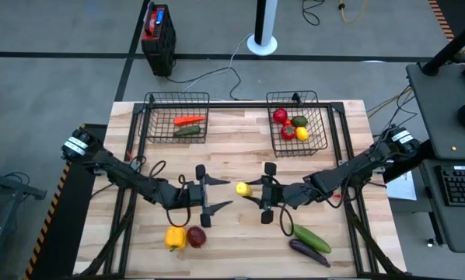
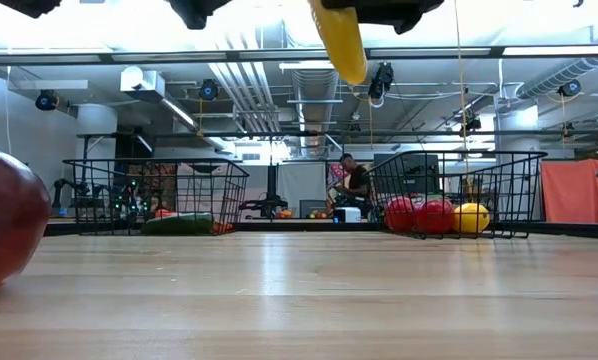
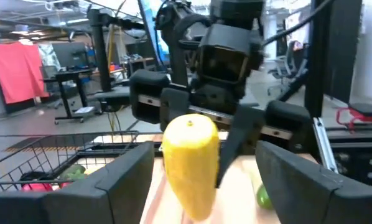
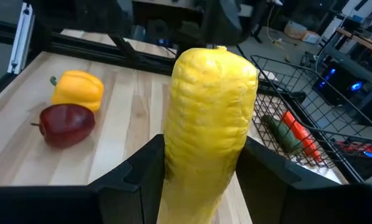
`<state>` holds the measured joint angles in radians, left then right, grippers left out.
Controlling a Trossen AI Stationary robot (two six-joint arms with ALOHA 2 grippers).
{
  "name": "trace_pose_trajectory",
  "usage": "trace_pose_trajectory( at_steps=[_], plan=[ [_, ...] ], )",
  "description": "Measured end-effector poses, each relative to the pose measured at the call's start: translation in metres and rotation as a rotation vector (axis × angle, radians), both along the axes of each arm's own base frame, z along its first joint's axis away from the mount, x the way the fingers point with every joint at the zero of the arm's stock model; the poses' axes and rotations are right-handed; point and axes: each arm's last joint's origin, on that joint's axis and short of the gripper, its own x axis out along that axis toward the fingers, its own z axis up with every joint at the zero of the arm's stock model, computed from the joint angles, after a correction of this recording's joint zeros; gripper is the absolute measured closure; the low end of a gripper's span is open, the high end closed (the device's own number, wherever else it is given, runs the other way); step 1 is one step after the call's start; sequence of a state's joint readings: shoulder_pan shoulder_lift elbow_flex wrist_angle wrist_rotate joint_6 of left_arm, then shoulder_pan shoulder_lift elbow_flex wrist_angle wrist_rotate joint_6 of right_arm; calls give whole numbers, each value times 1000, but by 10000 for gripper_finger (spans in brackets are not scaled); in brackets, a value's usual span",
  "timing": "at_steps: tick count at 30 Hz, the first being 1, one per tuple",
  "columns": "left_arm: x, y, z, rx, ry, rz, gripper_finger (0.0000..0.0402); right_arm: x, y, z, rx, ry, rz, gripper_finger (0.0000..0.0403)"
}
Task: Sort produce into baskets
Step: Put the yellow corn into the left black wire basket
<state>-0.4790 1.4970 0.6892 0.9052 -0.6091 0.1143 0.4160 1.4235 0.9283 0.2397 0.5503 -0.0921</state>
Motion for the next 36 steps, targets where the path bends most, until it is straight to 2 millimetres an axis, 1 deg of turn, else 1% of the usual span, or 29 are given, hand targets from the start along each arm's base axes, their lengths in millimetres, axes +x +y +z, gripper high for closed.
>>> trace_pose_trajectory(
  at_steps=[4,7,10,14,16,24,26,29,36],
  plan=[
    [11,6,-7,-16,-34,16,120,0,0,0,-4,-1,2,240],
    [18,8,-12,-8,-72,-78,115,0,0,0,-5,-1,3,241],
    [24,12,-17,-21,-121,-96,114,0,0,0,-6,-1,3,238],
    [32,18,-27,-32,-148,-76,113,0,0,0,-6,0,4,238],
    [35,21,-30,-32,-158,-101,113,0,0,0,-7,0,4,240],
    [50,21,-35,-24,-173,-120,118,0,0,0,-11,2,7,234],
    [51,21,-35,-22,-175,-124,127,0,0,0,-12,3,6,234],
    [52,22,-34,-22,-178,-123,149,0,0,0,-14,6,7,233],
    [53,25,-34,-26,-178,-112,238,0,0,0,-15,7,12,232]
  ],
)
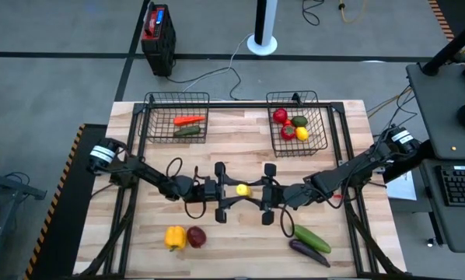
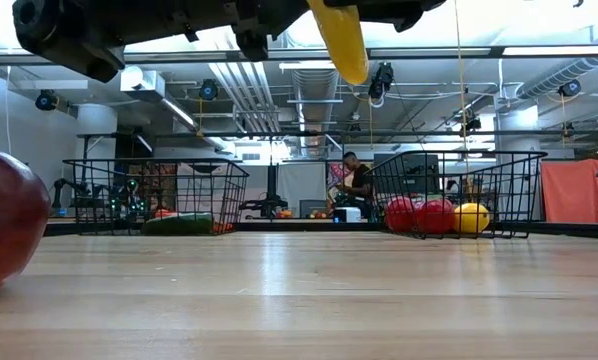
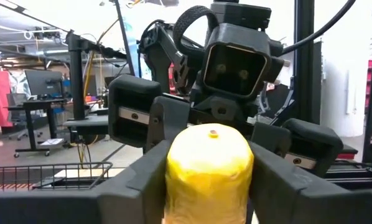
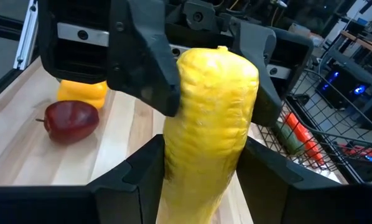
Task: Sort produce into baskets
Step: Put the yellow corn into the left black wire basket
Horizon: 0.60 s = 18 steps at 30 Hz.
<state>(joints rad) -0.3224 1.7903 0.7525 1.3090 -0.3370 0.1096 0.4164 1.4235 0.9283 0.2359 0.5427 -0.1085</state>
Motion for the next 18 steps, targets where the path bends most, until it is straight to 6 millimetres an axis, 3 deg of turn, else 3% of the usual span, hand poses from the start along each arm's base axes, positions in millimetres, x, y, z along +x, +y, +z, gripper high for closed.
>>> trace_pose_trajectory(
  at_steps=[2,6,18],
  plan=[
    [0,0,0,-3,0,0,260,0,0,0,3,-1,0,232],
    [0,1,0,-14,0,-1,262,0,0,0,4,-2,-1,219],
    [-4,4,10,-25,39,59,262,-8,-4,11,49,-8,-21,130]
  ],
)
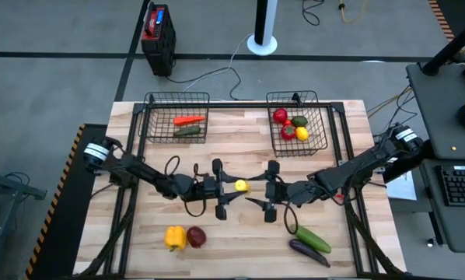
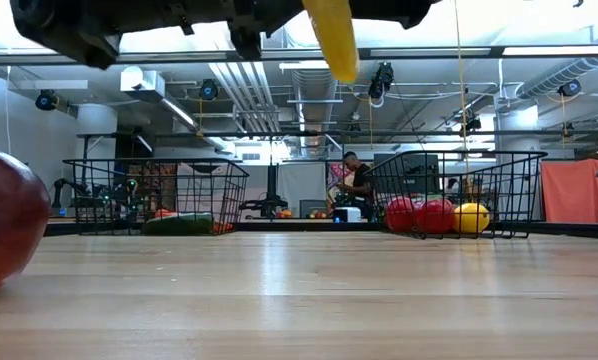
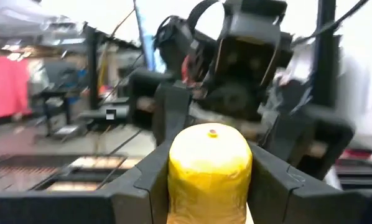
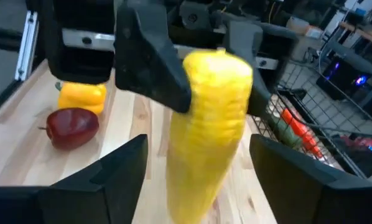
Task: Sort produce into baskets
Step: Put the yellow corn into the left black wire basket
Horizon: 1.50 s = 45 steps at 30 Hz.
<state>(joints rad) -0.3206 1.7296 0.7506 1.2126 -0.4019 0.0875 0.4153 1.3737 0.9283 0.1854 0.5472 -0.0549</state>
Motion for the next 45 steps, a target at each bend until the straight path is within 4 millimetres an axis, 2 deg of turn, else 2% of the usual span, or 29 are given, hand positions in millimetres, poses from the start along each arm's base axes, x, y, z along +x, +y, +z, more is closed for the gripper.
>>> trace_pose_trajectory(
  at_steps=[7,15,20,26,33,41,45],
  plan=[
    [-20,16,26,12,201,193,262,-18,-11,15,79,29,-47,111],
    [-65,48,64,19,340,411,262,-21,-14,16,83,48,-56,117],
    [-91,73,76,26,418,497,262,-21,-16,15,84,52,-67,119],
    [-117,113,75,14,555,682,262,-20,-18,15,91,51,-74,115],
    [-144,166,64,-41,744,906,262,-20,-19,15,91,51,-79,116],
    [-162,215,45,-145,957,880,263,-19,-22,15,92,50,-88,120],
    [-160,229,53,-77,1071,834,263,-18,-23,15,92,50,-94,121]
  ],
)
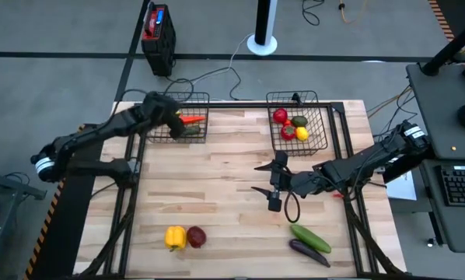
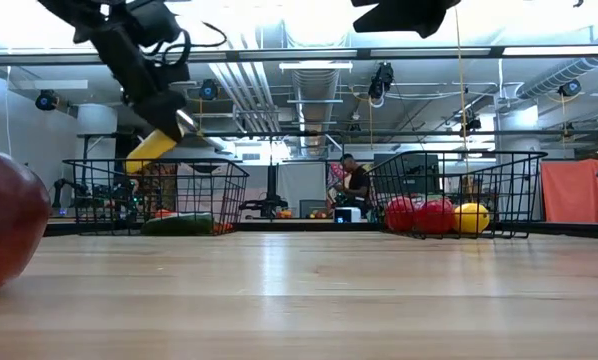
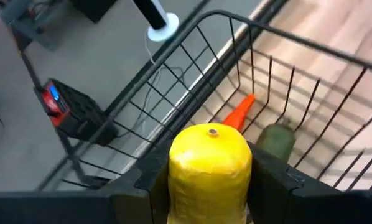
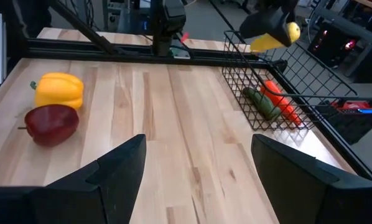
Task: Sort produce into baskets
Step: Put the yellow corn into the left black wire basket
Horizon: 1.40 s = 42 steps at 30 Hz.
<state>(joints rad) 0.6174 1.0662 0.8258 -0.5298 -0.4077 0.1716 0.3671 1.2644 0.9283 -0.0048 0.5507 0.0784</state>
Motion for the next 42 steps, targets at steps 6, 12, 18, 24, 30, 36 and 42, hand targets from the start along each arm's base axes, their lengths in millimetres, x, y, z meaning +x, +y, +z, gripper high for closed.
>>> trace_pose_trajectory(
  at_steps=[6,12,18,24,30,36,42],
  plan=[
    [12,15,23,-76,282,-227,263,2,-3,-2,2,7,-12,122],
    [30,34,18,-151,514,-454,261,1,-4,-5,20,31,-28,122],
    [41,56,10,-228,647,-472,262,0,-4,-7,32,48,-36,122],
    [38,74,-6,-349,703,-460,260,0,-4,-8,30,55,-37,122],
    [33,85,-15,-379,685,-454,260,0,-5,-8,36,61,-41,122],
    [32,85,-25,-400,693,-459,258,0,-5,-8,36,61,-41,122],
    [34,87,-26,-379,672,-430,222,0,-5,-8,36,62,-40,122]
  ],
)
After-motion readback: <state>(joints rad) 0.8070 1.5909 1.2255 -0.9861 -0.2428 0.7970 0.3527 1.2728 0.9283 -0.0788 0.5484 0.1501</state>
